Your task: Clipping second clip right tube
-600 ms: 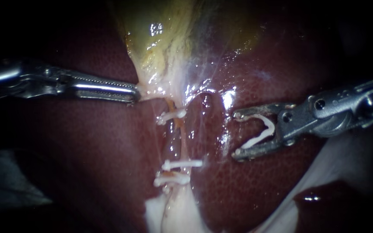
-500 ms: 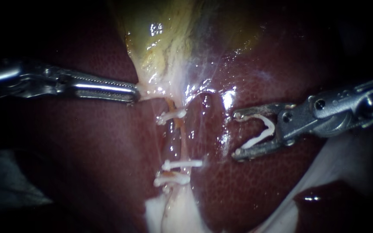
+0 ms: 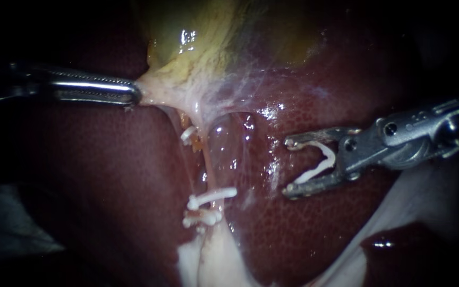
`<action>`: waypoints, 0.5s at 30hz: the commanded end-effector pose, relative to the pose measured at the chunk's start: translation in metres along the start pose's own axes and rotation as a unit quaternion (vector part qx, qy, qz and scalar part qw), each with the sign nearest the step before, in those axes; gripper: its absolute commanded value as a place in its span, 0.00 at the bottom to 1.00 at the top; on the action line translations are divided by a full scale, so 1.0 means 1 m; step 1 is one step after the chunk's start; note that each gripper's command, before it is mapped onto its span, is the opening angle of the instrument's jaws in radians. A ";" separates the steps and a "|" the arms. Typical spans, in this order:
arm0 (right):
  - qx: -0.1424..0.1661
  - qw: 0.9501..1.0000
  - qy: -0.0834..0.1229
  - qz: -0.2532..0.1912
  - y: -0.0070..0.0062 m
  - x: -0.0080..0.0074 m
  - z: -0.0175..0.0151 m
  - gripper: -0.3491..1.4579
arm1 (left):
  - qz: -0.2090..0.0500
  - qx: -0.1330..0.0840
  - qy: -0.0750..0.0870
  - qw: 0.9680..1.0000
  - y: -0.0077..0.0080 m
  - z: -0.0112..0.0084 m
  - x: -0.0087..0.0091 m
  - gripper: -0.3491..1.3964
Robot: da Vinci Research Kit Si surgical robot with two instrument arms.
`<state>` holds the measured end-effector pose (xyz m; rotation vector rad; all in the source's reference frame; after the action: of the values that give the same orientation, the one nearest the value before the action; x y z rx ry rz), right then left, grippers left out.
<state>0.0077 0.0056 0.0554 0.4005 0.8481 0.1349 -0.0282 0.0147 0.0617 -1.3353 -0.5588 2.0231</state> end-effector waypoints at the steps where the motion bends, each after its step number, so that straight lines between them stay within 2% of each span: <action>1: 0.000 1.000 0.001 -0.002 0.0001 0.0001 0.0004 0.46 | 0.001 0.001 0.000 1.000 -0.0001 0.0002 -0.0002 0.00; 3: 0.000 1.000 0.006 0.011 0.0003 0.0004 0.0011 0.46 | 0.001 0.001 0.000 1.000 0.0000 0.0003 -0.0001 0.00; 5: 0.007 0.999 0.021 0.034 0.0006 0.0005 0.0020 0.46 | 0.001 0.001 0.000 1.000 0.0000 0.0003 -0.0001 0.00; 8: 0.028 0.997 0.037 0.068 0.0009 0.0006 0.0033 0.46 | 0.001 0.002 0.001 1.000 0.0001 0.0003 -0.0001 0.00; 10: 0.046 0.995 0.041 0.081 0.0008 0.0005 0.0041 0.46 | 0.001 0.003 0.001 1.000 0.0002 0.0003 -0.0001 0.00; 15: 0.061 0.992 0.048 0.104 0.0004 0.0002 0.0067 0.46 | 0.001 0.003 0.001 1.000 0.0003 0.0004 -0.0002 0.00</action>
<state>0.0132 0.0039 0.0597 0.6105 0.9117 0.3047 -0.0287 0.0143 0.0617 -1.3342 -0.5498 2.0236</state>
